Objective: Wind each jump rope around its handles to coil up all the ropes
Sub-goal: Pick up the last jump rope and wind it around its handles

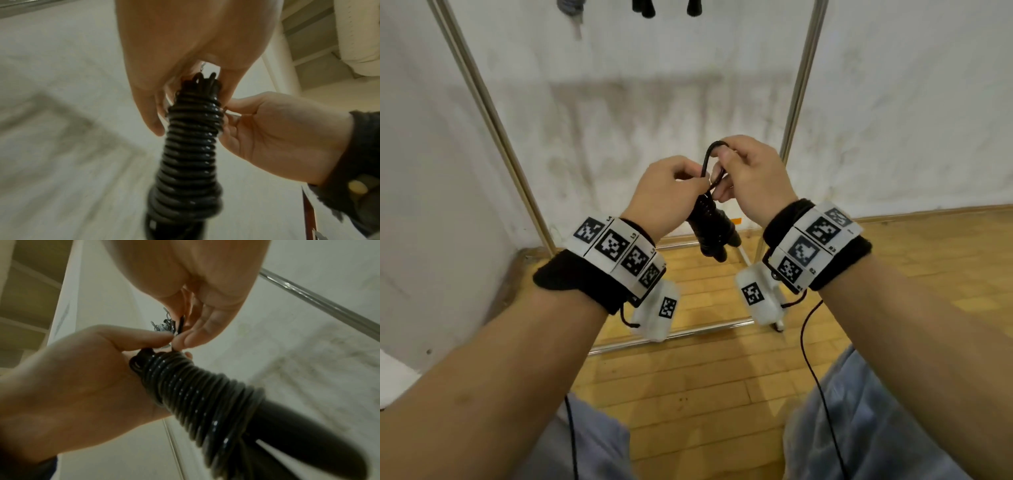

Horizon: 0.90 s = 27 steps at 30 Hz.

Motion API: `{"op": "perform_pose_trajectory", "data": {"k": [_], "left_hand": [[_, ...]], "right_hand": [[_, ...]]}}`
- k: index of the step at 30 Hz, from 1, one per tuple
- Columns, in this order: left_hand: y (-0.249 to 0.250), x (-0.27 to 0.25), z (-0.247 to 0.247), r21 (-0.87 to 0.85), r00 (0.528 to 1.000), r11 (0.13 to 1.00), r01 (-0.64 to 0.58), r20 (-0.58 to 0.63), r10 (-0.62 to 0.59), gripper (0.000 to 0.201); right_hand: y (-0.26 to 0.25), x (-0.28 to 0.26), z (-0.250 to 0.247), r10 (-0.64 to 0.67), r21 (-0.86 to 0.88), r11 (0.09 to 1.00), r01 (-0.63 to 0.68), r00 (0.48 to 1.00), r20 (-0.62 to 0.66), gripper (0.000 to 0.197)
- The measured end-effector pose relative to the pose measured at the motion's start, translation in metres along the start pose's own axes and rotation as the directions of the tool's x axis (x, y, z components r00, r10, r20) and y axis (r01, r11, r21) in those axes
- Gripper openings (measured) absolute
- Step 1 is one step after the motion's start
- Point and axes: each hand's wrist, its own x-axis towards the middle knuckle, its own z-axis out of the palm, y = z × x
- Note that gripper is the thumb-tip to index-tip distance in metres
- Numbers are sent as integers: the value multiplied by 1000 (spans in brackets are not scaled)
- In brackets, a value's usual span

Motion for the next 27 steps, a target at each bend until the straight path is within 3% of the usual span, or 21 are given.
{"op": "perform_pose_trajectory", "data": {"k": [7,12,17,21,24,27], "left_hand": [[11,34,16,109,990,988,-105,-79,114,13],[7,92,33,133,975,969,-206,-62,215,23],[8,163,52,168,952,946,-278,-85,295,23],[45,198,57,100,971,966,-239,32,237,30],[89,217,53,107,969,968,-226,131,211,36],[132,223,45,98,976,977,-191,123,178,30]], "right_hand": [[8,25,-20,-42,39,998,44,997,-61,27],[36,72,-36,-24,56,998,30,993,-116,27],[51,131,-58,-34,107,992,63,966,-255,20],[27,164,-77,-67,34,996,82,946,-318,22],[-6,183,-91,-9,-40,999,-4,950,-312,30],[-42,199,-108,55,-79,994,-81,957,-285,26]]}}
